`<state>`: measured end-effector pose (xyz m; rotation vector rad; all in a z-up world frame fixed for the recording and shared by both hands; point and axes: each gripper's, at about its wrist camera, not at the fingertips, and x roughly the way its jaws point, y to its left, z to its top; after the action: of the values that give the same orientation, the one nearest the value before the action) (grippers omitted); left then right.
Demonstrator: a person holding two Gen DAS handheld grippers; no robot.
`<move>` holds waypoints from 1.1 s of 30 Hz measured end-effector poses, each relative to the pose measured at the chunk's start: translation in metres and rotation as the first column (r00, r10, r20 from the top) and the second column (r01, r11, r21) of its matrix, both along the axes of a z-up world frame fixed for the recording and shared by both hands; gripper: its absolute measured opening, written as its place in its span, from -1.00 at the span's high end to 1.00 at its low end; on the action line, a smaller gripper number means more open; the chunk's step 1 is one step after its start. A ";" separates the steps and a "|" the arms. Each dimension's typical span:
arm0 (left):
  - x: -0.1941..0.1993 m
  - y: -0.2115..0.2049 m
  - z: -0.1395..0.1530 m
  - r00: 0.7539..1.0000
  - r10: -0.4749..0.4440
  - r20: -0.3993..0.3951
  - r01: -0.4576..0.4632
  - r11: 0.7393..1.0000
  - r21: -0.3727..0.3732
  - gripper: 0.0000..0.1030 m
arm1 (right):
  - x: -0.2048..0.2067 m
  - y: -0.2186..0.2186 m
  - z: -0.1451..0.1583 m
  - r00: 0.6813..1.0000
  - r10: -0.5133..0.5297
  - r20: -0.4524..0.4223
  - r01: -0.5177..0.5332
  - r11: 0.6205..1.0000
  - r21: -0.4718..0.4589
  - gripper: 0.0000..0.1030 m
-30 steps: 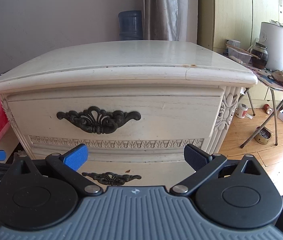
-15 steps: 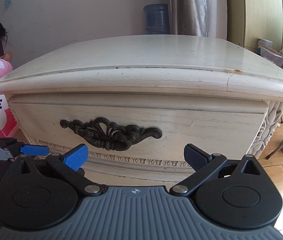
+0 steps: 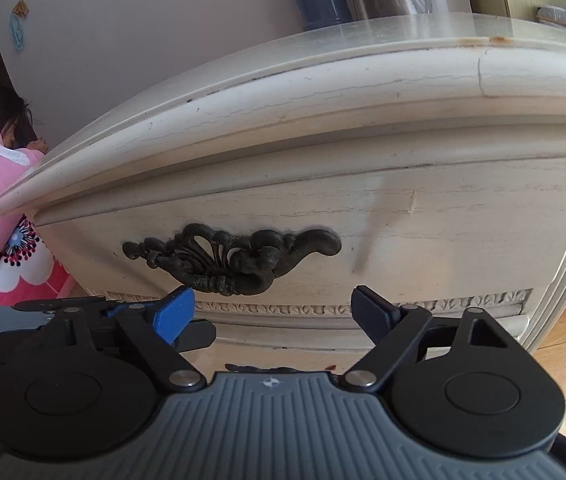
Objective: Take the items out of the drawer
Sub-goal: 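Move the left tool to the top drawer's dark handle and close on it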
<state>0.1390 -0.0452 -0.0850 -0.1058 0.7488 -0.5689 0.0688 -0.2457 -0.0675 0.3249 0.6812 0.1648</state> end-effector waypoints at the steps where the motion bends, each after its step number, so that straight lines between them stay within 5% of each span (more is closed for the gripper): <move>1: -0.001 0.000 0.000 1.000 -0.005 0.001 0.005 1.000 -0.018 -0.06 | 0.001 0.000 -0.001 1.000 0.007 -0.006 -0.007 1.000 0.018 -0.57; 5: -0.005 -0.001 0.001 0.999 -0.033 -0.009 0.032 0.996 -0.085 0.26 | 0.003 -0.002 -0.005 1.000 0.022 -0.016 -0.021 0.997 0.071 -0.23; 15: -0.012 -0.002 0.005 1.000 -0.026 -0.003 0.025 0.986 -0.162 0.37 | 0.016 -0.009 -0.015 0.999 -0.004 -0.051 0.015 0.979 0.205 0.11; 23: -0.012 -0.004 0.007 1.000 -0.016 0.017 0.019 0.987 -0.161 0.51 | 0.023 -0.009 -0.028 0.998 -0.007 -0.055 0.024 0.951 0.307 0.14; 25: -0.013 -0.003 0.007 1.000 -0.021 0.017 0.023 0.985 -0.168 0.51 | 0.023 -0.010 -0.030 0.999 0.001 -0.044 0.015 0.938 0.346 0.32; 33: -0.019 0.005 0.004 1.000 -0.031 -0.001 0.030 0.979 -0.199 0.49 | 0.022 0.002 -0.034 0.999 0.037 -0.016 -0.029 0.939 0.342 0.39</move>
<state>0.1196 -0.0404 -0.0814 -0.2815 0.6968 -0.6726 0.0911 -0.2441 -0.1013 0.6503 0.6799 0.3136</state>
